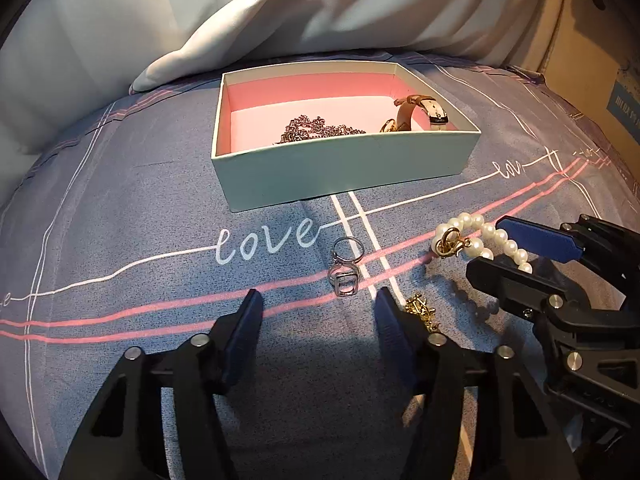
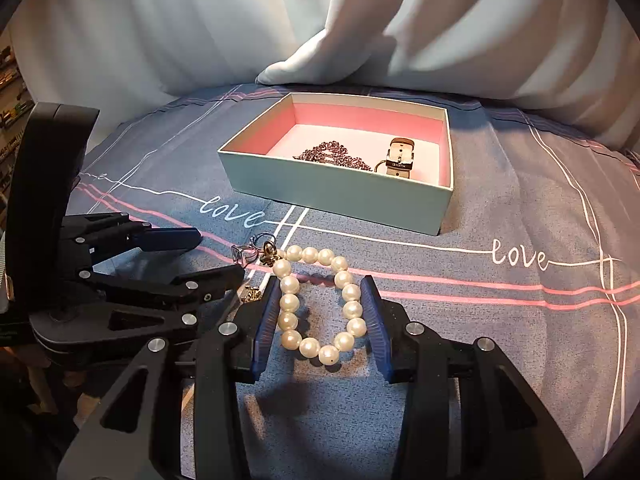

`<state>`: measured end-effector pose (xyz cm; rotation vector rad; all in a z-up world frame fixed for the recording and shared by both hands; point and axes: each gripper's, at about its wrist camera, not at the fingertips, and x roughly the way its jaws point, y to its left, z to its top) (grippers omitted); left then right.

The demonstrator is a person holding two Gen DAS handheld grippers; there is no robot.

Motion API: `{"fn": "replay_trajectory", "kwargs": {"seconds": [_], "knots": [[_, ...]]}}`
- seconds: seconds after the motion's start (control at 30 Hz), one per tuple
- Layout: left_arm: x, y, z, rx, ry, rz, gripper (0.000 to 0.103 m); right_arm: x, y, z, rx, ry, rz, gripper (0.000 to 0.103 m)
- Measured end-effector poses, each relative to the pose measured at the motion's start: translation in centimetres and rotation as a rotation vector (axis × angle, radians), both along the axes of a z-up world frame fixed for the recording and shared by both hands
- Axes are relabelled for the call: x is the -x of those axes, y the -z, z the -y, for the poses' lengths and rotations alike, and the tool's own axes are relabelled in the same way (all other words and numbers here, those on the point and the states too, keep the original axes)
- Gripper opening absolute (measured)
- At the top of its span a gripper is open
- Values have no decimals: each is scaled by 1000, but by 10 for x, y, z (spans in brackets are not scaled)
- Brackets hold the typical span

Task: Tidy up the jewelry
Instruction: 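Lower the right gripper onto the pearl bracelet and close it, then carry the pearl bracelet with the right gripper over the box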

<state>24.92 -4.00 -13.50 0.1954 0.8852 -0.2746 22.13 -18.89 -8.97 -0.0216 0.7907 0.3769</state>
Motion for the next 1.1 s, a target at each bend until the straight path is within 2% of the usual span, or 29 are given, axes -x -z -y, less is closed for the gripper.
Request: {"fn": "replay_trajectory", "kwargs": {"seconds": [0.07, 0.13, 0.23, 0.57, 0.8, 0.97, 1.1], "knots": [[0, -2, -3, 5, -14, -5, 0, -1, -3, -1, 0, 5, 9, 41], [-3, -5, -7, 41, -25, -24, 0, -2, -7, -1, 0, 9, 20, 41], [-2, -13, -6, 37, -24, -1, 0, -2, -12, -3, 0, 4, 28, 41], [-23, -64, -7, 126, -43, 69, 0, -21, -46, -13, 12, -11, 97, 41], [-50, -104, -2, 166, -42, 138, 0, -48, -84, -20, 45, -9, 163, 41], [-76, -131, -1, 209, -65, 167, 1, -75, -100, -20, 57, 14, 174, 41], [-90, -145, 0, 215, -78, 180, 1, -90, -112, -20, 73, 27, 180, 41]]}}
